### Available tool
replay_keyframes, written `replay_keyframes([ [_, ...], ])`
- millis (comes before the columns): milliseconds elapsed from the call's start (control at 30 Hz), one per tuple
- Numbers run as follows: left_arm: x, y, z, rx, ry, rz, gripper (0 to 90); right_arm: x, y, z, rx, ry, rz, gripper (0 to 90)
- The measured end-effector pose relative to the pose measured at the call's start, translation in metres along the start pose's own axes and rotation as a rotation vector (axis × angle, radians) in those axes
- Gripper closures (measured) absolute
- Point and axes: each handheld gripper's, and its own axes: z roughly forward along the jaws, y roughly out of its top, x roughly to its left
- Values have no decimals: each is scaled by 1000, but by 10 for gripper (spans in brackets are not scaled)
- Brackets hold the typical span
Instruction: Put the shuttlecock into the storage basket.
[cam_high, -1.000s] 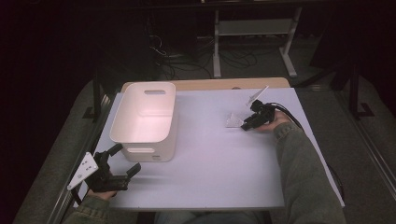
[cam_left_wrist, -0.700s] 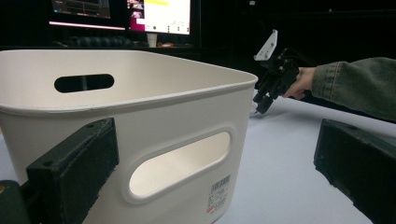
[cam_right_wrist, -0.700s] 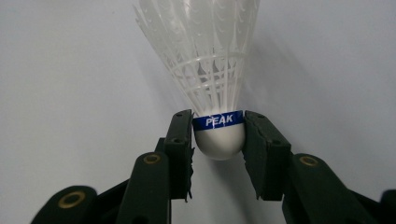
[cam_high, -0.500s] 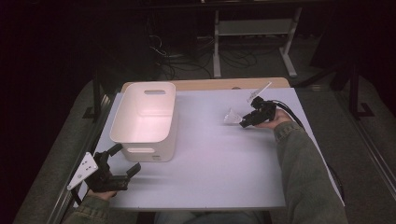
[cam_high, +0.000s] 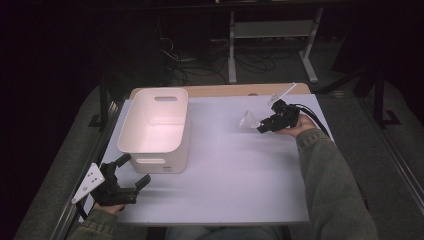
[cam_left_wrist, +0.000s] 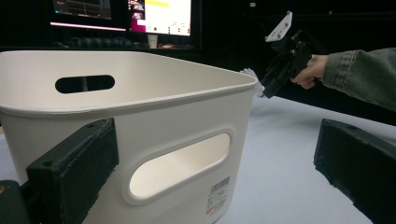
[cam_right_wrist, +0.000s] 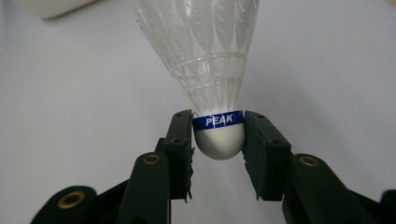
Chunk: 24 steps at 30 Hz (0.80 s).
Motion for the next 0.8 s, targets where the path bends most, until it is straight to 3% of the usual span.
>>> replay_keyframes([
  [100,0,0,0,2,-2,6,0,7,5,-5,-32,14,21,629],
  [267,0,0,0,0,5,-6,0,14,11,-9,-46,16,-5,629],
  [500,1,0,-1,18,12,13,0,22,15,-16,-72,50,16,629],
  [567,0,0,0,4,11,-5,0,26,17,-19,-76,41,0,629],
  [767,0,0,-1,11,14,0,0,34,22,-26,-92,34,-50,629],
  [800,0,0,0,6,14,-3,0,37,23,-27,-90,38,-39,629],
])
